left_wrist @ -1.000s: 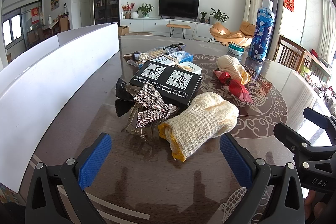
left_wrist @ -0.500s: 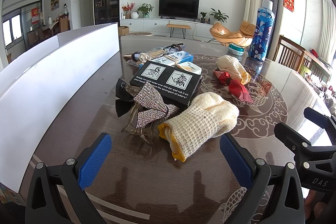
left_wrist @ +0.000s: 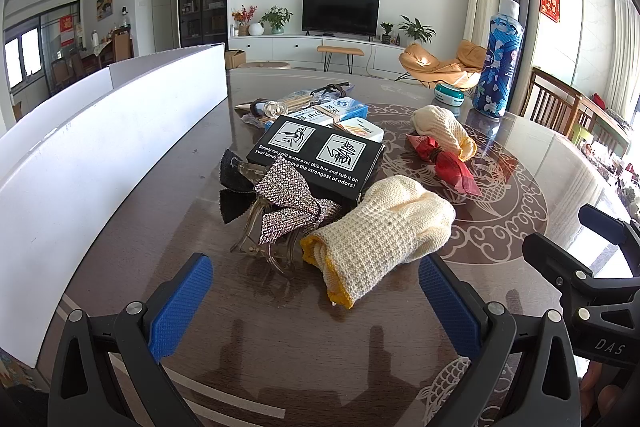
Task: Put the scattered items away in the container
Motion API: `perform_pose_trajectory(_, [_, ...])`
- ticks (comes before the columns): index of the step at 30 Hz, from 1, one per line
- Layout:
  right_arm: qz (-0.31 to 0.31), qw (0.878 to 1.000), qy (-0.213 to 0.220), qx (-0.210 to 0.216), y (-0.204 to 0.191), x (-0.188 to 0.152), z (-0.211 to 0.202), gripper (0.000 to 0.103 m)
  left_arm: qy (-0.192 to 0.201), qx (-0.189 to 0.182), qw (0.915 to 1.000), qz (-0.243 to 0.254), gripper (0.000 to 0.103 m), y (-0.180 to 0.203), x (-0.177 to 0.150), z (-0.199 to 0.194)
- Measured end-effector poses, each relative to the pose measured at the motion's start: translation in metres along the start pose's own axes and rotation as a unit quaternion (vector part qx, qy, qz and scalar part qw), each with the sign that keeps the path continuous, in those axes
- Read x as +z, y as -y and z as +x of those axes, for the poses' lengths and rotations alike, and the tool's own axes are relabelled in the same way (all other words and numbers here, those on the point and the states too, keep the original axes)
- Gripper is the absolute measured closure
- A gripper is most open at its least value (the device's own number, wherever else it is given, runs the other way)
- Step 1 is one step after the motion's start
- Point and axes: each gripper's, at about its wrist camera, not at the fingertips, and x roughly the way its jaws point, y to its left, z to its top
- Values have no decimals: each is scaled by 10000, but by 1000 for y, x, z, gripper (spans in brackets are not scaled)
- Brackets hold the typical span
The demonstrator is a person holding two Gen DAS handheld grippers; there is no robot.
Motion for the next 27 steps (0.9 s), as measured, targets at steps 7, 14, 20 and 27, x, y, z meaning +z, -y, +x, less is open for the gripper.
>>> perform_pose_trajectory(7, [-12,10000,-10,-1,0,-1,1,0,1,-2,10000,-1,0,0,0,0])
perform_pose_trajectory(14, [0,10000,18,10,2,-2,2,0,2,-1,10000,0,0,0,0,0])
perform_pose_trajectory(20, [1,10000,27,16,1,-2,2,0,3,-4,10000,0,0,0,0,0])
perform_pose_trajectory(27, [-12,10000,7,9,-1,1,1,0,3,-5,10000,-1,0,0,0,0])
